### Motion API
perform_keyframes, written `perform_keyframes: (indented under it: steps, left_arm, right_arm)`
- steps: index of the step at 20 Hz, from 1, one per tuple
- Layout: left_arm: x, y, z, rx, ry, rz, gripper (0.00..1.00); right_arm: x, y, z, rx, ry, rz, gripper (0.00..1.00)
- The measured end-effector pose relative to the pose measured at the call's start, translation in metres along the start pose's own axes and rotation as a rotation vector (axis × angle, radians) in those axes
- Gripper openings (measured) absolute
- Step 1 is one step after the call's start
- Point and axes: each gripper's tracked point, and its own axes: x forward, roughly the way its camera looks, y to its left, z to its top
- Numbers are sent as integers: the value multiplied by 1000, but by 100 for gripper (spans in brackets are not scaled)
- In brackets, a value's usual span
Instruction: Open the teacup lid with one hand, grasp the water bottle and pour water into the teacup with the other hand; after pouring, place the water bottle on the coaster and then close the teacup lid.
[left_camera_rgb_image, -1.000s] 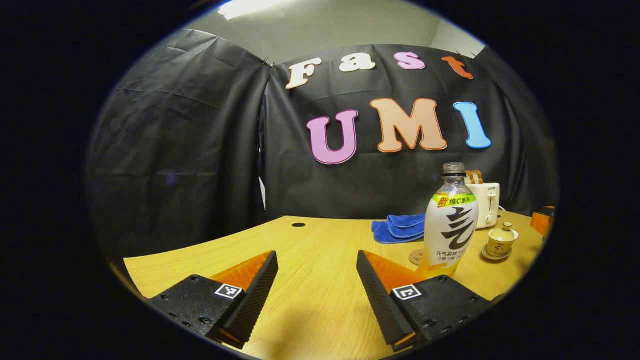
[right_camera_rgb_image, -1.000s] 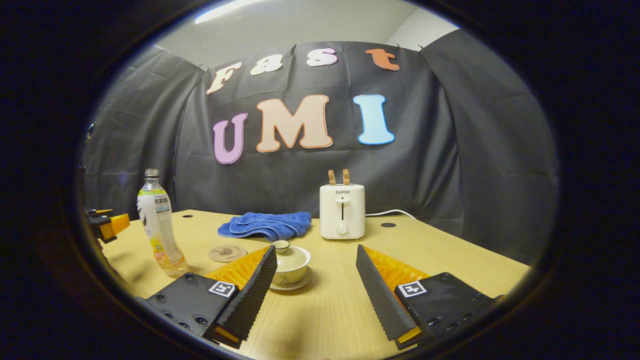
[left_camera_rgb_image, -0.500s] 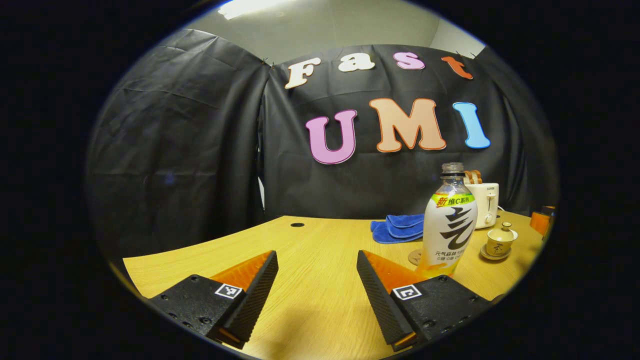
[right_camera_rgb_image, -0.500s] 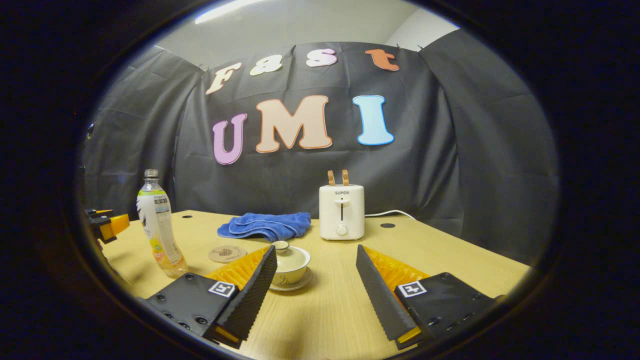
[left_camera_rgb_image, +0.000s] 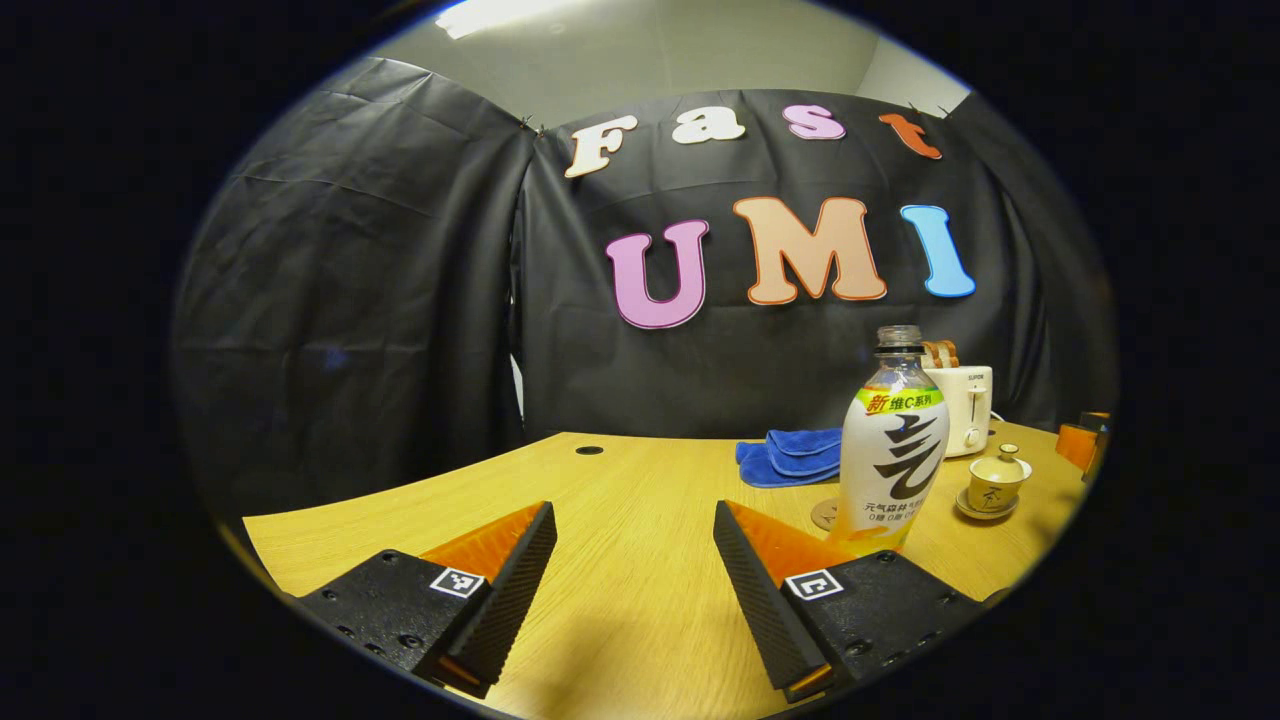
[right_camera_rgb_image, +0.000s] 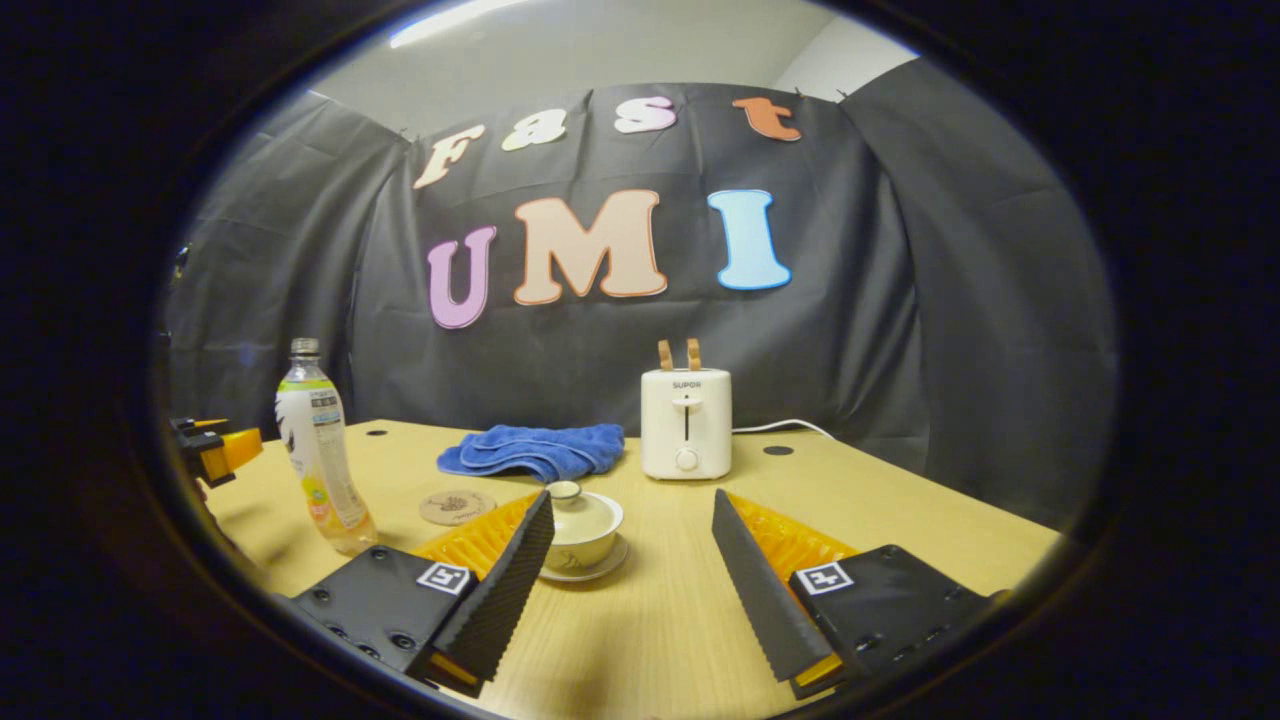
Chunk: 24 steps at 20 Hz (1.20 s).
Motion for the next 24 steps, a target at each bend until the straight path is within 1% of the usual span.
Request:
perform_keyframes:
  steps: [5,8,10,14,17,21,24]
  left_arm:
    - [1,-2,0,-5,3,-4,93]
    - [1,-10,1,-1,-3,-39,93]
    - [2,-10,0,-2,-1,-47,93]
    - [2,-10,0,-4,-1,-49,93]
    - [2,-14,-1,-4,-1,-64,93]
    - [2,-12,-1,-5,1,-57,93]
    - [2,-12,0,-5,0,-57,93]
  right_arm:
    - [0,1,0,-1,-1,0,99]
    - [0,3,0,-1,0,10,98]
    - [1,6,-1,-1,3,26,98]
    - [6,19,-2,-1,8,91,98]
    - [16,35,-4,1,16,159,97]
    - [36,54,-12,-6,63,220,97]
    - [53,58,-15,-8,86,225,97]
